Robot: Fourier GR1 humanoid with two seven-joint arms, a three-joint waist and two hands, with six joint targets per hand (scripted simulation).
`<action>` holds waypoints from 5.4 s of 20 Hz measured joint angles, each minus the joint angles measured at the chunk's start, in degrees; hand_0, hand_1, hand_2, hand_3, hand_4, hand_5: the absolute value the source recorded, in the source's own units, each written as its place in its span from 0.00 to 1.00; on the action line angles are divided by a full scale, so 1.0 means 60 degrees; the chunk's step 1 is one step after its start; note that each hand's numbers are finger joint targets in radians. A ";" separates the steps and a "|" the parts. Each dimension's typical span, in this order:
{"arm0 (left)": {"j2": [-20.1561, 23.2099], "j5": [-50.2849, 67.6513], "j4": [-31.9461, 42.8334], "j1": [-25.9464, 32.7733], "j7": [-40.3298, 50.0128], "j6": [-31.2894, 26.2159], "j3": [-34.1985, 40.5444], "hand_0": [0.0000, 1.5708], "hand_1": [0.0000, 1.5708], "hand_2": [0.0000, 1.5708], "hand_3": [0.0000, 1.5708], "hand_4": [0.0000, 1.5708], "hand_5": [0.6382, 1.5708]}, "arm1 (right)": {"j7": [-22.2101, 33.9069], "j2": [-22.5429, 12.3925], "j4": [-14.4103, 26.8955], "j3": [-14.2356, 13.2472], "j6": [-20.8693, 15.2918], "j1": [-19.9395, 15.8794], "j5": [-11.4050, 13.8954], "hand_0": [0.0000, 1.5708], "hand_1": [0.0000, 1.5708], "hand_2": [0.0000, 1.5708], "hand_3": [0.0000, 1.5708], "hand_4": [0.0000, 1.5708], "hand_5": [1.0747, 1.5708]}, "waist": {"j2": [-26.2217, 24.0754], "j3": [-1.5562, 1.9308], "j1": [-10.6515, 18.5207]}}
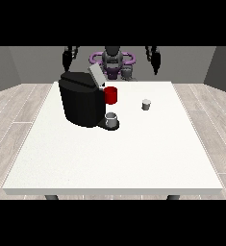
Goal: Insert the coffee pod into the coffee machine and close the lid
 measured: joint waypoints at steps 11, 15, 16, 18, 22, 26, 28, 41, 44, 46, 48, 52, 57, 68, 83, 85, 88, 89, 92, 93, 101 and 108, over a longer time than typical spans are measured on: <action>0.1712 -0.1206 0.0105 -0.0308 -0.0931 -0.1384 -0.0372 0.00 0.00 0.00 0.00 0.00 1.00 | -0.0348 0.0113 0.0349 -0.0254 -0.0945 -0.0284 0.0792 0.00 0.00 0.00 0.00 0.00 1.00 | 0.0290 0.0151 -0.0042; 0.2116 -0.1750 0.0526 -0.0859 -0.0856 -0.1541 -0.0302 0.00 0.00 0.00 0.00 0.00 1.00 | -0.0307 0.0128 0.0398 -0.0217 -0.1200 -0.0526 0.1115 0.00 0.00 0.00 0.00 0.00 1.00 | 0.0543 0.0161 -0.0259; 0.2256 -0.1877 0.0676 -0.1092 -0.0773 -0.1581 -0.0253 0.00 0.00 0.00 0.00 0.00 1.00 | -0.0385 0.0221 0.0412 -0.0116 -0.1293 -0.0605 0.1232 0.00 0.00 0.00 0.00 0.00 1.00 | 0.0697 0.0161 -0.0352; 0.2578 -0.2036 0.1106 -0.1490 -0.0728 -0.1726 -0.0047 0.00 0.00 0.00 0.00 0.00 1.00 | -0.0369 0.0272 0.0357 -0.0032 -0.1333 -0.0742 0.1317 0.00 0.00 0.00 0.00 0.00 1.00 | 0.0921 0.0162 -0.0546; 0.2895 -0.2382 0.1898 -0.2280 -0.0423 -0.1993 0.0077 0.00 0.00 0.00 0.00 0.00 1.00 | -0.0291 0.0447 0.0384 0.0154 -0.1421 -0.1073 0.1473 0.00 0.00 0.00 0.00 0.00 1.00 | 0.1270 0.0164 -0.0802; 0.3436 -0.2779 0.2820 -0.3137 -0.0533 -0.2167 0.0307 0.00 0.00 0.00 0.00 0.00 1.00 | -0.0303 0.0637 0.0417 0.0291 -0.1506 -0.1576 0.1559 0.00 0.00 0.00 0.00 0.00 1.00 | 0.2044 0.0162 -0.1135; 0.3575 -0.2994 0.3333 -0.3381 -0.0535 -0.2234 0.0337 0.00 0.00 0.00 0.00 0.00 1.00 | -0.0360 0.0712 0.0427 0.0524 -0.1541 -0.1450 0.1725 0.00 0.00 0.00 0.00 0.00 1.00 | 0.2167 0.0162 -0.1312; 0.3416 -0.4785 0.5971 -0.4888 -0.1260 -0.1527 0.0056 0.48 0.48 0.56 0.40 0.00 1.00 | 0.0077 0.0835 0.1201 0.0387 -0.1589 -0.2552 0.1612 0.00 0.00 0.00 0.00 0.00 1.00 | 0.2858 0.0163 -0.1319; 0.3231 -0.5289 0.6280 -0.5136 -0.1286 -0.1046 -0.0082 0.53 0.53 0.58 0.48 0.19 1.00 | 0.0067 0.0882 0.1508 0.0454 -0.1677 -0.2622 0.1663 0.00 0.00 0.00 0.00 0.00 1.00 | 0.2801 0.0162 -0.1255; 0.3140 -0.5663 0.6473 -0.5253 -0.1390 -0.0635 -0.0197 0.68 0.68 0.70 0.58 0.29 1.00 | 0.0163 0.0795 0.1591 0.0408 -0.1580 -0.2775 0.1654 0.00 0.00 0.00 0.00 0.00 1.00 | 0.2839 0.0162 -0.1284; 0.3080 -0.6021 0.6704 -0.5354 -0.1535 -0.0312 -0.0323 0.66 0.66 0.70 0.58 0.29 1.00 | 0.0240 0.0817 0.1599 0.0528 -0.1560 -0.2760 0.1661 0.00 0.00 0.00 0.00 0.00 1.00 | 0.2815 0.0162 -0.1360; 0.3211 -0.6684 0.7055 -0.5539 -0.1614 -0.0269 -0.0651 0.48 0.48 0.61 0.52 0.22 1.00 | -0.0143 0.0910 0.1878 0.0597 -0.1525 -0.2633 0.1571 0.00 0.00 0.00 0.00 0.00 1.00 | 0.2757 0.0164 -0.1381; 0.3300 -0.7476 0.7581 -0.5689 -0.1615 -0.0331 -0.1060 0.48 0.48 0.59 0.49 0.22 1.00 | -0.0296 0.0935 0.2141 0.0499 -0.1591 -0.2710 0.1498 0.00 0.00 0.00 0.00 0.00 1.00 | 0.2756 0.0168 -0.1401; 0.3164 -0.8301 0.8674 -0.6191 -0.1969 -0.0493 -0.1074 0.76 0.76 0.82 0.77 0.32 1.00 | -0.0093 0.0680 0.2489 0.0283 -0.1702 -0.2601 0.1772 0.00 0.00 0.00 0.00 0.00 1.00 | 0.2427 0.0173 -0.1405; 0.2448 -0.7532 0.8353 -0.7648 -0.1814 -0.2538 -0.0404 0.91 0.91 0.89 0.85 0.35 1.00 | -0.0186 0.0628 0.3425 0.0113 -0.1711 -0.2542 0.1947 0.00 0.00 0.00 0.00 0.00 1.00 | 0.1313 0.0168 -0.1180; 0.2462 -0.7497 0.8222 -0.7842 -0.1729 -0.2960 -0.0415 0.85 0.85 0.86 0.84 0.38 1.00 | -0.0113 0.0670 0.3500 0.0078 -0.1716 -0.2479 0.1908 0.00 0.00 0.00 0.00 0.00 1.00 | 0.1054 0.0165 -0.1150; 0.2470 -0.7484 0.8084 -0.8212 -0.1468 -0.3366 -0.0334 0.85 0.85 0.86 0.84 0.38 1.00 | -0.0262 0.0669 0.3508 0.0026 -0.1573 -0.2424 0.1772 0.00 0.00 0.00 0.00 0.00 1.00 | 0.0961 0.0168 -0.1234; 0.2388 -0.7489 0.7998 -0.8237 -0.1374 -0.3445 -0.0337 0.85 0.85 0.86 0.84 0.38 1.00 | -0.0323 0.0699 0.3532 -0.0003 -0.1591 -0.2374 0.1739 0.00 0.00 0.00 0.00 0.00 1.00 | 0.0886 0.0168 -0.1207; 0.2297 -0.7551 0.7707 -0.8423 -0.1269 -0.3639 -0.0355 0.85 0.85 0.87 0.86 0.36 1.00 | -0.0690 0.0659 0.3684 -0.0200 -0.1581 -0.2405 0.1601 0.00 0.00 0.00 0.00 0.00 1.00 | 0.0916 0.0168 -0.1127; 0.2276 -0.7539 0.7670 -0.8420 -0.1306 -0.3687 -0.0336 0.90 0.90 0.90 0.88 0.34 1.00 | -0.0567 0.0621 0.3600 -0.0232 -0.1556 -0.2458 0.1570 0.00 0.00 0.00 0.00 0.00 1.00 | 0.0857 0.0169 -0.1152; 0.2498 -0.6962 0.7859 -0.9768 -0.0553 -0.4279 0.0666 0.81 0.81 0.82 0.81 0.31 1.00 | -0.0183 0.0543 0.3104 -0.0226 -0.1529 -0.2992 0.1569 0.00 0.00 0.00 0.00 0.00 1.00 | 0.1188 0.0165 -0.1807; 0.2972 -0.6971 0.8071 -1.0928 -0.0178 -0.4398 0.1048 0.79 0.79 0.83 0.80 0.31 1.00 | -0.0053 0.0389 0.2802 -0.0327 -0.1475 -0.3530 0.1539 0.00 0.00 0.00 0.00 0.00 1.00 | 0.1954 0.0166 -0.2329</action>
